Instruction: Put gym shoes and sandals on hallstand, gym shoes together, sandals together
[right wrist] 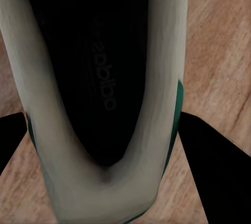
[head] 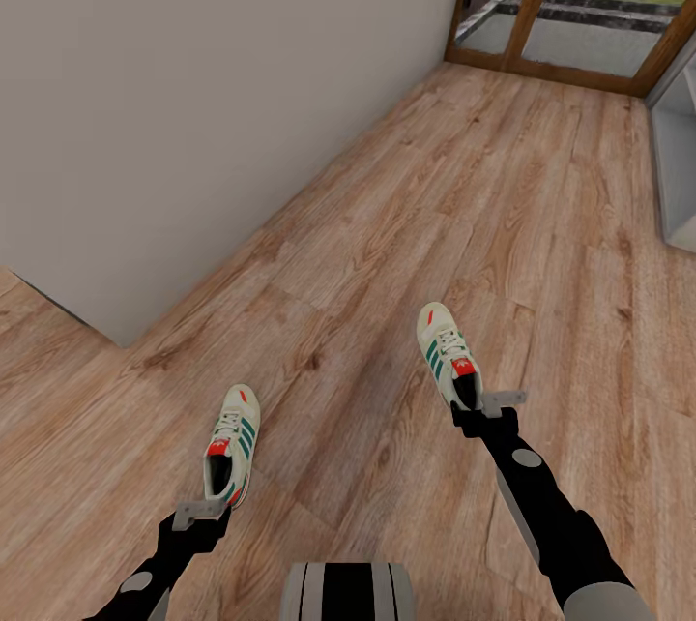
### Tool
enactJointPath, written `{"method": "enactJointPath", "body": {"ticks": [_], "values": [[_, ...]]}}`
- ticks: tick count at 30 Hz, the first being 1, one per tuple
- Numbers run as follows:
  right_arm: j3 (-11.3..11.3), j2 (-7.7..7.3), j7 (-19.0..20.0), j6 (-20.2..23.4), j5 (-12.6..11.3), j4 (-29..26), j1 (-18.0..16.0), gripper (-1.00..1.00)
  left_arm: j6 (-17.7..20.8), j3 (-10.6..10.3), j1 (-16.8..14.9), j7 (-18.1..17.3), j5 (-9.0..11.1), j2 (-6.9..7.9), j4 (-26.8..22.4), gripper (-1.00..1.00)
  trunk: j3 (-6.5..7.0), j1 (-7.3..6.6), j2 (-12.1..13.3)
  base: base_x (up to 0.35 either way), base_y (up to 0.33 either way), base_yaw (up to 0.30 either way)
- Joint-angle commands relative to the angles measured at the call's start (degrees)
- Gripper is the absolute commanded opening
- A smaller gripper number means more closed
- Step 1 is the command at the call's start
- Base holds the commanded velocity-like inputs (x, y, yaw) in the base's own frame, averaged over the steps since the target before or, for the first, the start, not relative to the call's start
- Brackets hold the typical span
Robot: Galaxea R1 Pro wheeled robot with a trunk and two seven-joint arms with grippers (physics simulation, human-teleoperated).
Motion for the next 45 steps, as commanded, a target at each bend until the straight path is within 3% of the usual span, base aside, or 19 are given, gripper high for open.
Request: {"method": "enactJointPath", "body": {"ticks": [1, 16, 43, 45], "values": [[0.1, -0.01, -0.1, 0.4, 0.4, -0.1, 0.0, -1.00, -0.2, 0.5, 0.0, -0.4, -0.3, -0.05, 0.0, 1.00, -0.03, -0.01, 0.0, 0.000, 0.000, 0.000], [0.1, 0.06, -0.1, 0.4, 0.4, 0.0, 0.0, -1.00, -3.6, 0.2, 0.0, -0.4, -0.3, -0.09, 0.1, 1.00, -0.03, -0.01, 0.0, 0.042, 0.000, 0.000], [0.1, 0.07, -0.1, 0.5, 0.4, 0.1, 0.0, -1.00, -3.9, 0.1, 0.0, -0.4, -0.4, -0.09, 0.1, 1.00, -0.03, -0.01, 0.0, 0.023, 0.000, 0.000], [0.1, 0.07, -0.1, 0.5, 0.4, 0.1, 0.0, -1.00, -3.9, 0.2, 0.0, -0.4, -0.4, -0.10, 0.1, 1.00, -0.48, 0.04, 0.0, 0.000, 0.000, 0.000]]}}
